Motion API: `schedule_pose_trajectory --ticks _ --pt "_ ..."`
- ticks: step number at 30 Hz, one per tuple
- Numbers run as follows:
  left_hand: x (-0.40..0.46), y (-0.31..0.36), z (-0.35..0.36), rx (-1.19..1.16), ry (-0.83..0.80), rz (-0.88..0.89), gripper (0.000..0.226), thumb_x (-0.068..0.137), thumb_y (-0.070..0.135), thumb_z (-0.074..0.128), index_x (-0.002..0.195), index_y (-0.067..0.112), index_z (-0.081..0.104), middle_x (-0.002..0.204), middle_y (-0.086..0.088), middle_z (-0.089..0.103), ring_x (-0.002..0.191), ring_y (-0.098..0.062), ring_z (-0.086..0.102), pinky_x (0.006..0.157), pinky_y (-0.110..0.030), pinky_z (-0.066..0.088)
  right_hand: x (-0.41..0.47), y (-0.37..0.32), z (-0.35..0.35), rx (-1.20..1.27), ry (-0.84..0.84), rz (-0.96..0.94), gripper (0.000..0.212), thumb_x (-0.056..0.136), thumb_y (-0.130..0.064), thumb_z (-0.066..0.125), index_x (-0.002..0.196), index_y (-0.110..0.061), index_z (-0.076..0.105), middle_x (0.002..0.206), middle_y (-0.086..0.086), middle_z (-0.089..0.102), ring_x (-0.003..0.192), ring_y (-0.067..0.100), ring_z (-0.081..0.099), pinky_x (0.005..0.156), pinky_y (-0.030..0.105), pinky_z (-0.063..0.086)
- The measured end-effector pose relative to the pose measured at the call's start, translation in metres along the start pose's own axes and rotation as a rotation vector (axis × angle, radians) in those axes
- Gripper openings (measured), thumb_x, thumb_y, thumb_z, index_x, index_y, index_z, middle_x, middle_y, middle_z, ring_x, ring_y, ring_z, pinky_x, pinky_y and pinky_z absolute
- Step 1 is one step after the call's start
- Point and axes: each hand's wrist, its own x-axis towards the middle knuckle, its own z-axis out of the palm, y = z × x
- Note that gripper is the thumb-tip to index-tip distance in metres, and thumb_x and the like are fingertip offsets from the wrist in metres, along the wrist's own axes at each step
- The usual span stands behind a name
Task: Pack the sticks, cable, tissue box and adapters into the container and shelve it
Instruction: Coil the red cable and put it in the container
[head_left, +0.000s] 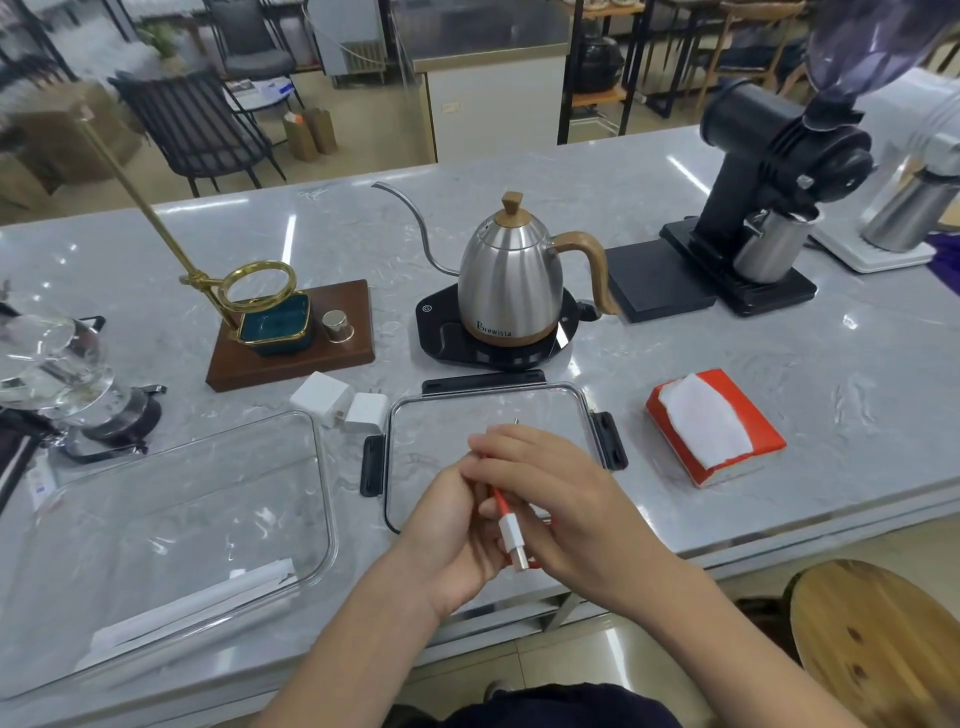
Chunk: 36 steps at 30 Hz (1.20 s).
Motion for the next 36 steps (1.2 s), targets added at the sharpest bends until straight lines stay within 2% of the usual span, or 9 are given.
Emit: schedule_pose_trajectory --ticks 5,9,14,16,18,22,25,31,36 --pt "0.002 -0.001 -0.002 -0.103 -0.039 0.0 0.019 0.079 0.036 0.064 0.084 0.02 0.072 0.078 0.004 0.047 0.069 -0.009 0.036 0.064 -0.025 0.015 -0.005 -0.002 0.003 0.006 0.009 -0.031 0.032 0.1 -0.013 0.043 0.115 -0.003 0.069 0.13 0.01 0.063 0.127 0.024 0.054 0.106 0.044 0.042" --pt "0.0 0.003 -0.002 -0.104 -0.009 0.038 0.05 0.096 0.04 0.038 0.074 0.016 0.077 0.068 0.003 0.049 0.053 -0.01 0.038 0.04 -0.019 0.021 -0.01 -0.003 0.006 -0.025 0.021 -0.044 0.027 0.1 -0.018 0.05 0.115 -0.009 0.071 0.132 0.008 0.062 0.133 0.024 0.05 0.109 0.047 0.039" --pt "-0.004 0.006 0.005 -0.117 -0.016 0.053 0.037 0.093 0.051 0.049 0.103 0.019 0.065 0.066 0.005 0.04 0.063 -0.011 0.038 0.055 -0.023 0.023 -0.017 -0.004 0.01 0.017 0.017 -0.01 0.025 0.09 -0.011 0.067 0.114 -0.01 0.072 0.142 0.014 0.052 0.142 0.031 0.037 0.11 0.05 0.037" --pt "-0.003 0.006 0.005 -0.174 0.004 0.107 0.034 0.095 0.047 0.051 0.086 0.016 0.063 0.062 0.005 0.037 0.054 -0.009 0.036 0.047 -0.021 0.034 -0.02 -0.004 0.012 0.064 0.015 -0.003 0.031 0.087 -0.019 0.074 0.117 -0.014 0.071 0.146 0.015 0.047 0.143 0.031 0.034 0.11 0.05 0.036" --pt "-0.004 0.009 0.005 -0.241 -0.003 0.171 0.038 0.098 0.044 0.048 0.073 0.016 0.055 0.058 0.004 0.033 0.046 -0.01 0.032 0.045 -0.021 0.032 -0.024 -0.004 0.014 0.111 0.033 0.011 0.039 0.084 -0.03 0.075 0.12 -0.018 0.069 0.147 0.015 0.045 0.144 0.032 0.033 0.112 0.049 0.035" --pt "-0.005 0.012 0.003 -0.344 -0.057 0.245 0.041 0.1 0.041 0.042 0.067 0.018 0.044 0.061 0.002 0.03 0.05 -0.012 0.031 0.049 -0.024 0.032 -0.031 -0.006 0.017 0.229 0.147 0.091 0.036 0.089 -0.035 0.066 0.121 -0.017 0.067 0.146 0.013 0.047 0.141 0.033 0.038 0.113 0.046 0.034" --pt "-0.005 0.013 0.003 -0.414 -0.09 0.304 0.038 0.097 0.038 0.045 0.064 0.019 0.04 0.063 0.002 0.034 0.054 -0.013 0.032 0.053 -0.024 0.034 -0.037 -0.006 0.02 0.259 0.21 0.144 0.023 0.091 -0.031 0.064 0.106 -0.018 0.076 0.141 0.015 0.052 0.139 0.031 0.04 0.112 0.042 0.035" --pt "-0.005 0.019 -0.003 -0.49 -0.163 0.331 0.043 0.1 0.04 0.042 0.061 0.021 0.036 0.047 0.007 0.024 0.04 -0.008 0.021 0.042 -0.021 0.023 -0.042 -0.006 0.02 0.27 0.325 0.34 0.011 0.082 -0.027 0.073 0.08 -0.016 0.075 0.117 0.0 0.063 0.108 0.017 0.062 0.086 0.027 0.048" --pt "-0.004 0.018 -0.002 -0.489 -0.121 0.36 0.05 0.099 0.046 0.042 0.057 0.021 0.032 0.04 0.007 0.021 0.042 -0.01 0.005 0.039 -0.021 0.014 -0.039 -0.014 0.017 0.369 0.277 0.508 0.035 0.07 -0.045 0.079 0.087 -0.018 0.062 0.08 -0.008 0.061 0.075 0.015 0.059 0.067 0.024 0.046"
